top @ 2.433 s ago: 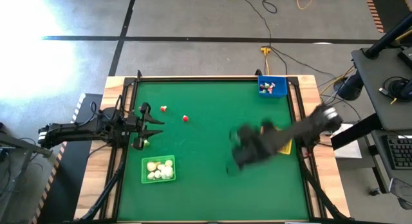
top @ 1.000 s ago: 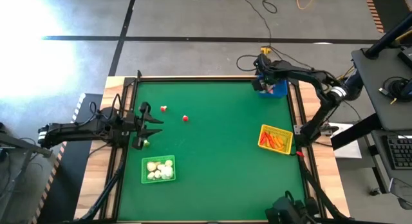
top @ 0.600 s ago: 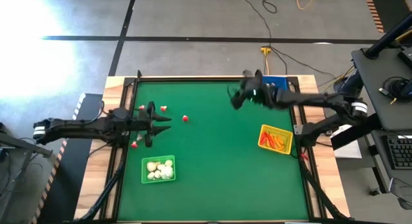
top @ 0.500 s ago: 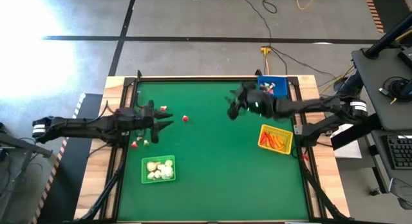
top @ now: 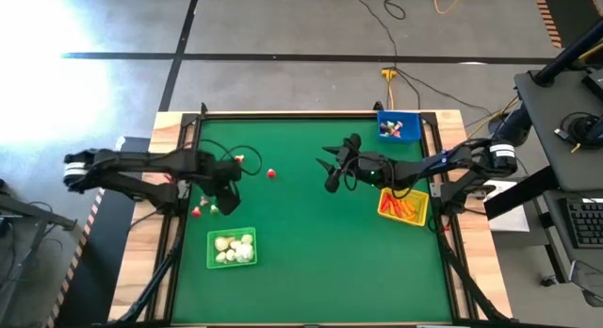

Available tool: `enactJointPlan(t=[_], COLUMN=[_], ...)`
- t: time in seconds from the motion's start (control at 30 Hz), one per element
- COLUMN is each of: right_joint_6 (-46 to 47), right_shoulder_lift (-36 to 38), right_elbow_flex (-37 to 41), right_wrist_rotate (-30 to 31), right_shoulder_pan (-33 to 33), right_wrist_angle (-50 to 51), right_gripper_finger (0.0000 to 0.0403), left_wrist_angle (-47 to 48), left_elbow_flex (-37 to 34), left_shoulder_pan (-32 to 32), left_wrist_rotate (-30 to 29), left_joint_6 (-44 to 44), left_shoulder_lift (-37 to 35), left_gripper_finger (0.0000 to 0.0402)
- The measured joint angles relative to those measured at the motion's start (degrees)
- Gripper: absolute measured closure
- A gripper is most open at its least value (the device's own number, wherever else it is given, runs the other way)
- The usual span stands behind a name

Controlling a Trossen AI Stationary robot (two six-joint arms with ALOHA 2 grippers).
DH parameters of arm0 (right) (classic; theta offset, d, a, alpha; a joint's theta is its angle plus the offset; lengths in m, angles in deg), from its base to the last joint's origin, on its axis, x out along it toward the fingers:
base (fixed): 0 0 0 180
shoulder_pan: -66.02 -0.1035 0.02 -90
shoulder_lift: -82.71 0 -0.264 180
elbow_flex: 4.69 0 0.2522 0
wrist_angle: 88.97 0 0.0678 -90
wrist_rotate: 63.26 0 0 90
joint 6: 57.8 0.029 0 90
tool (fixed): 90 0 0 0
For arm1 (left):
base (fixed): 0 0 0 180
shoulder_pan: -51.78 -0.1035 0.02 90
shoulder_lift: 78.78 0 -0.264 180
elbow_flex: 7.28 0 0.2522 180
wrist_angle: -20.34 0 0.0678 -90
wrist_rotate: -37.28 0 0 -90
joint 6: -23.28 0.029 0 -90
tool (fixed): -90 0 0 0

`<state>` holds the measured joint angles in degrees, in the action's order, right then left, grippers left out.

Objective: Sort produce into baskets
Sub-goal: Put the green mushroom into the blue bin

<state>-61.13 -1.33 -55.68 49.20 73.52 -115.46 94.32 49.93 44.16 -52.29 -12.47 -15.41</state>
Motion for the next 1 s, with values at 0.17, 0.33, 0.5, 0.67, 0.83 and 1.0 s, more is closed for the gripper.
enactJointPlan(t=[0.17,0.33,0.5,0.67,0.83,1.0], right_joint_6=[-4.9,-7.0,-7.2,-6.9,-6.8,-7.1], right_shoulder_lift=[-0.5,-0.5,-0.5,-0.5,-0.5,-0.5], right_elbow_flex=[0.0,0.0,0.0,0.0,0.0,0.0], right_wrist_rotate=[0.0,0.0,0.0,0.0,0.0,0.0], right_shoulder_pan=[0.0,0.1,0.3,0.4,0.4,0.4], right_wrist_angle=[-3.8,-5.2,-5.4,-5.4,-5.3,-5.0], right_gripper_finger=[0.0220,0.0220,0.0220,0.0220,0.0220,0.0220], left_wrist_angle=[7.4,7.3,7.2,4.3,4.2,3.6], left_elbow_flex=[3.9,1.8,-1.7,-2.9,-2.8,-2.1], left_shoulder_pan=[-0.1,-0.7,-0.8,-0.8,-0.9,-0.8], left_wrist_rotate=[4.1,12.7,12.1,9.3,4.8,4.5], left_joint_6=[5.5,10.9,14.9,15.4,15.7,15.6], left_shoulder_lift=[8.9,16.0,22.1,27.4,30.2,30.3], left_gripper_finger=[0.0192,0.0158,0.0149,0.0150,0.0166,0.0192])
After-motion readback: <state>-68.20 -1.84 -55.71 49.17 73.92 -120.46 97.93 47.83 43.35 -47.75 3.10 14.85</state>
